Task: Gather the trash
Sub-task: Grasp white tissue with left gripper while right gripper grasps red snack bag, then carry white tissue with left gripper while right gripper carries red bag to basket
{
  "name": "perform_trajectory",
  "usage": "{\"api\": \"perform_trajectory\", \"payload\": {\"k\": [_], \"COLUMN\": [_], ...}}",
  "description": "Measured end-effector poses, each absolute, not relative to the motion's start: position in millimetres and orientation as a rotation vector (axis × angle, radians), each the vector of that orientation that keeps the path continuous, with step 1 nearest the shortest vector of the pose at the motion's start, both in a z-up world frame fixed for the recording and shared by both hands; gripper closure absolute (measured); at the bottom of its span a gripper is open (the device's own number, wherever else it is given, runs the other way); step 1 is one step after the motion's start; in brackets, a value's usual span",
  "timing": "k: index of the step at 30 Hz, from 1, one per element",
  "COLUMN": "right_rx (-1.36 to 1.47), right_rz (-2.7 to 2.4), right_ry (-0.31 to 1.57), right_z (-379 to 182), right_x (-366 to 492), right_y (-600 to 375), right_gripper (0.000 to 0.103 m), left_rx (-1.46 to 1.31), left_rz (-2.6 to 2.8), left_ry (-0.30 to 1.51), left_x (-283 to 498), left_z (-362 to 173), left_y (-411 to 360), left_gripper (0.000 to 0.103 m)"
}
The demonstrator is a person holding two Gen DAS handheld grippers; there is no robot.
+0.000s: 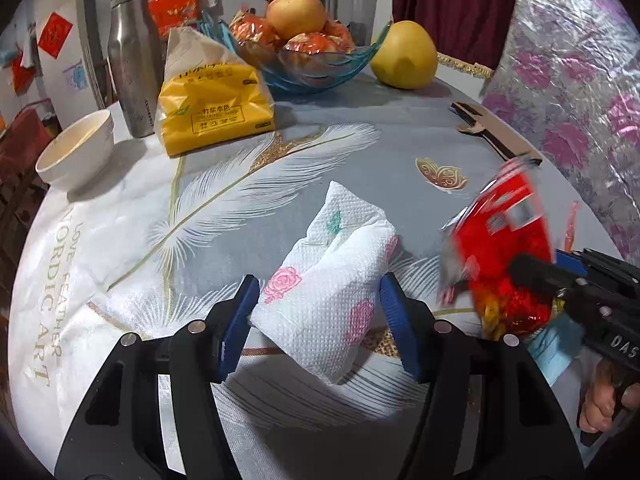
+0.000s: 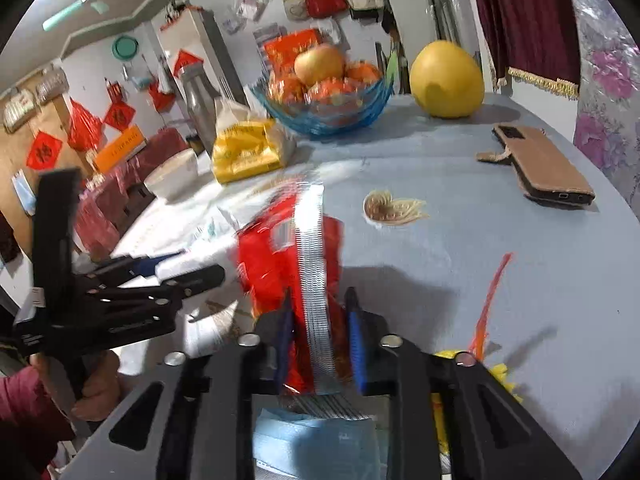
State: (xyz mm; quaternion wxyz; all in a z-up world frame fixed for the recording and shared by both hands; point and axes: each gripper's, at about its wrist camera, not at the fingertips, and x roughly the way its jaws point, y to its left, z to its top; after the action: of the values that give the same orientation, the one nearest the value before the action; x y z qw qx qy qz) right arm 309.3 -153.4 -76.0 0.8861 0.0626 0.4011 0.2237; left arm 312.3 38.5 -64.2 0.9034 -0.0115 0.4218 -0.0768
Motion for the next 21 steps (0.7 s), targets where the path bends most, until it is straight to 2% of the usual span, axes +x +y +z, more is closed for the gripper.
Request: {"api": "perform_trajectory", "payload": {"k": [8,12,18,21], "right_rx": [0.157,0.178,0.192,0.188], "right_rz": [0.485,0.474,0.426,0.391], "right_ry": [0.683,0.686,0.618,0.614], "right_z": [-56.7,-56.9,-49.2,-46.2], "right_x": [287.9,289.5,276.5,261.1], "right_y": [-163.4,-167.8,-175.5,-178.3], "right_gripper": [0.081,0.081,0.081,0.081], "left_rx": [-0.069,-0.047,-0.025,-0.042], "left_rz": [-0.175,-0.189,-0.186,-0.182], "left_ry": [0.877,0.865,0.829,0.798], "left_x": [315.9,314.5,307.9,299.4], "left_z": [-62.9,-61.6,-55.1,-47.3], "left_y": [46.7,43.8,42.0,45.9], "left_gripper": [0.042,0.066,0.083,0.085]}}
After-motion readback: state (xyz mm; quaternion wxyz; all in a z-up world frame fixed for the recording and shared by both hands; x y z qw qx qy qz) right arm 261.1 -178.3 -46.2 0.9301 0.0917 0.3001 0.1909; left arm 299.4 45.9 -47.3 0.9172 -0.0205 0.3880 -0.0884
